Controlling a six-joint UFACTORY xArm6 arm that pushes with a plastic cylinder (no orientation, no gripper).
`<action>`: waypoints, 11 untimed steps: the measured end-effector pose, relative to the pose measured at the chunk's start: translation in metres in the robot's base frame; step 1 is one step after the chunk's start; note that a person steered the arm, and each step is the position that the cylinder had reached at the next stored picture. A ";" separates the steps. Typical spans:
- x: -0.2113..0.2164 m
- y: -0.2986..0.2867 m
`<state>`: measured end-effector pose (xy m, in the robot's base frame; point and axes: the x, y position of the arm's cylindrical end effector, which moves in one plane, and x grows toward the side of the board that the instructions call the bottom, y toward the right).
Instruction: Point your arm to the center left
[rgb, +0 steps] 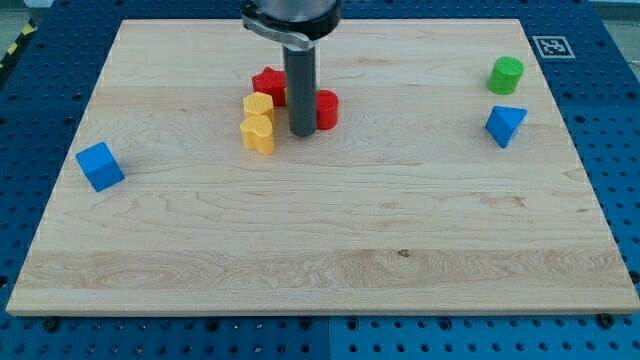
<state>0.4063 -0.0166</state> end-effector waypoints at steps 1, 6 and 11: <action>0.000 0.017; 0.152 -0.088; 0.099 -0.288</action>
